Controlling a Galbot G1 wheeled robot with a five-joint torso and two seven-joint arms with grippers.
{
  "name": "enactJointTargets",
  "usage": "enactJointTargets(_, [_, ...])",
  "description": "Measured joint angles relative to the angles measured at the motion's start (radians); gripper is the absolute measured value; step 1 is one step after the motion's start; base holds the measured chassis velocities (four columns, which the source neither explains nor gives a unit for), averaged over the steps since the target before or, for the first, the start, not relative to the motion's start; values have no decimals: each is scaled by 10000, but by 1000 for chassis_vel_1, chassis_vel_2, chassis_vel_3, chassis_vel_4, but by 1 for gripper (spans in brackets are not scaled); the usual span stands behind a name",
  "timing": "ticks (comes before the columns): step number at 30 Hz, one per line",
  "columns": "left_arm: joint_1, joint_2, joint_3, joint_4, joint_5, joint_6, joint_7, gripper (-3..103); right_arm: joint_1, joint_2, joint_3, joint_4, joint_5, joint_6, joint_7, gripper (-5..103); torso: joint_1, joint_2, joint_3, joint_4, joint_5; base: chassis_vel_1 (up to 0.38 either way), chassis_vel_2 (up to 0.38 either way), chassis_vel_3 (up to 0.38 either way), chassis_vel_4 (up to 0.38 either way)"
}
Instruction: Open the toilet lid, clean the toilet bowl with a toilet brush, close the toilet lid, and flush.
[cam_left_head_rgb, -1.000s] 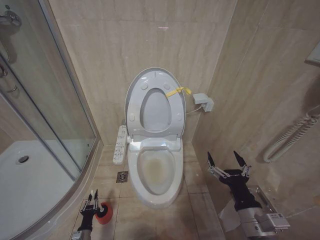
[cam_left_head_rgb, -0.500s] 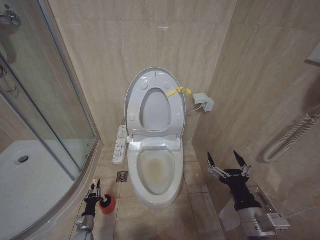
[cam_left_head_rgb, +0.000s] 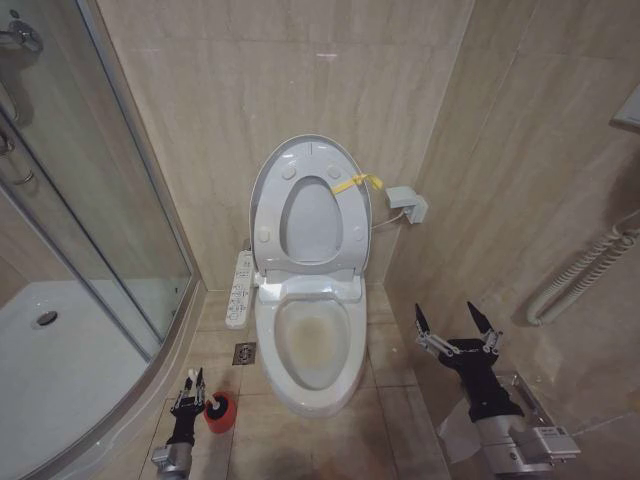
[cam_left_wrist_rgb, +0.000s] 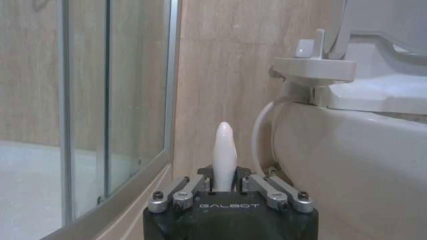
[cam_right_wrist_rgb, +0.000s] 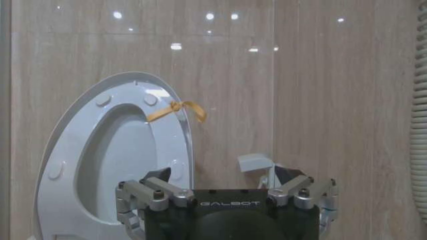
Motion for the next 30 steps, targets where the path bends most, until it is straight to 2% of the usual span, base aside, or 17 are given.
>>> enactJointTargets(20, [131, 62, -64, -37, 38, 2, -74, 22, 0, 0, 0, 0, 0, 0, 0, 100, 0, 0, 0, 0, 1, 0, 0, 0, 0])
enactJointTargets(26, [297, 73, -21, -270, 417, 16, -554, 22, 0, 0, 0, 0, 0, 0, 0, 100, 0, 0, 0, -1, 0, 0, 0, 0, 0])
enactJointTargets(30, [464, 107, -9, -398, 626, 20, -634, 22, 0, 0, 0, 0, 0, 0, 0, 100, 0, 0, -1, 0, 0, 0, 0, 0, 0])
